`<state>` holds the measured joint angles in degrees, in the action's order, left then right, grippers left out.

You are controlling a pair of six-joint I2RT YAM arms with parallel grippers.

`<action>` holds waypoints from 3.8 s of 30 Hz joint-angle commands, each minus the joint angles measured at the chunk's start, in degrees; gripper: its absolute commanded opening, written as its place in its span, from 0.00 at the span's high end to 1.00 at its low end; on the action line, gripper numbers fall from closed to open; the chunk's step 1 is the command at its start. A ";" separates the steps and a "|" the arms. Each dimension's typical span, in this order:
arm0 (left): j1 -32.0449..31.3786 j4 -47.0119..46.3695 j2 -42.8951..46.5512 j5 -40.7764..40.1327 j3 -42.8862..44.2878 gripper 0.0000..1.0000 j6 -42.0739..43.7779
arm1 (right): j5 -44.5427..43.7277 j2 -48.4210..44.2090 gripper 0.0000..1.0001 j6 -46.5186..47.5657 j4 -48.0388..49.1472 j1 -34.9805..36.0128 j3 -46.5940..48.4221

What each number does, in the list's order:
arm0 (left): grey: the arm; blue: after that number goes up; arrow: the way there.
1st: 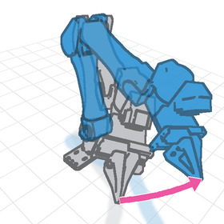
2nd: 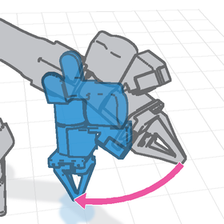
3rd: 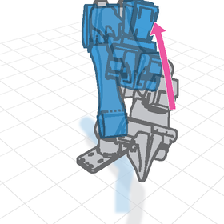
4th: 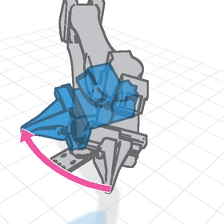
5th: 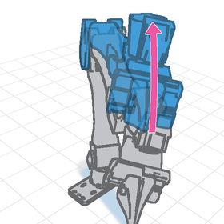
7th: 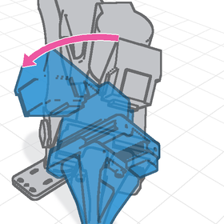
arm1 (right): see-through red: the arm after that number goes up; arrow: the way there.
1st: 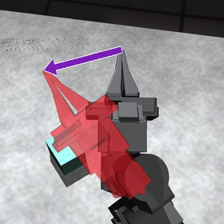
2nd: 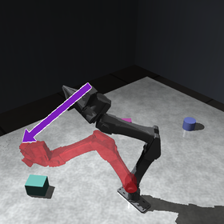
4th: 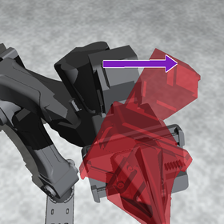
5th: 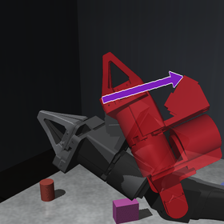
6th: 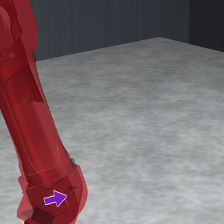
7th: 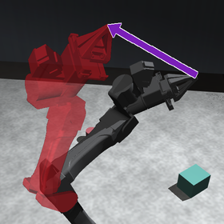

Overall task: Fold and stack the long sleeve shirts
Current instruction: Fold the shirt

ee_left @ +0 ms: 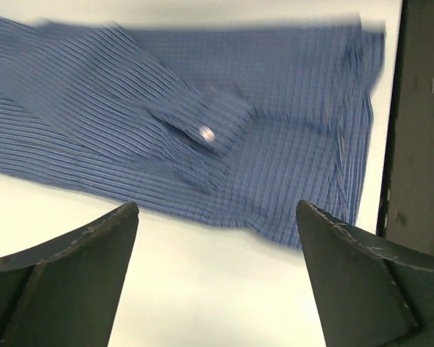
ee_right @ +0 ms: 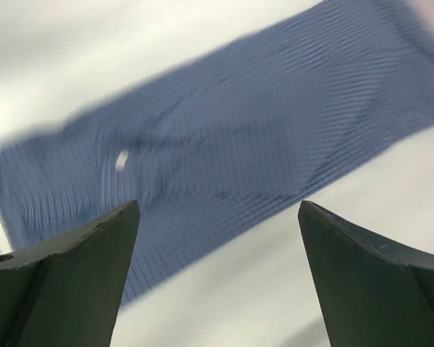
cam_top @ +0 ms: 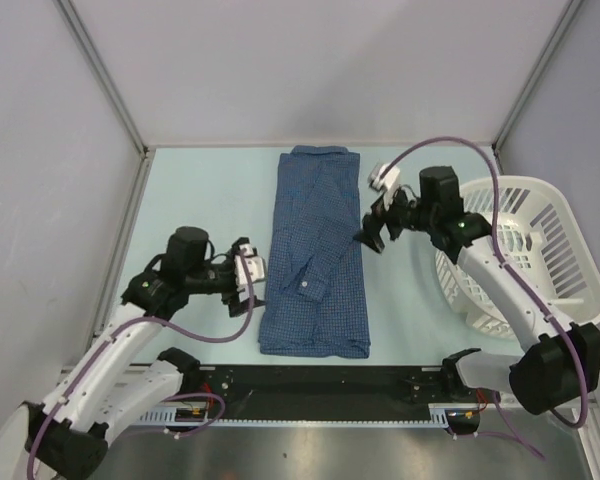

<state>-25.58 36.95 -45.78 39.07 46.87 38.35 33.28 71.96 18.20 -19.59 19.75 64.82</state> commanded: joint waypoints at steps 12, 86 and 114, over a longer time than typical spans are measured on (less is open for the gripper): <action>-10.53 1.65 -2.12 -10.06 -24.62 0.18 38.91 | -0.04 -16.59 0.39 49.12 -15.83 19.88 -34.30; 7.65 -4.96 -68.98 -2.68 42.33 1.00 27.92 | 8.21 44.39 1.00 46.40 -3.78 -3.22 24.47; 17.67 -14.35 -51.43 6.98 16.07 0.27 -27.35 | 9.97 32.36 0.39 -17.93 -3.37 -7.18 7.71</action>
<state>-7.57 30.09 -98.37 43.03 69.17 22.74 41.58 103.61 12.43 -28.64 12.38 78.02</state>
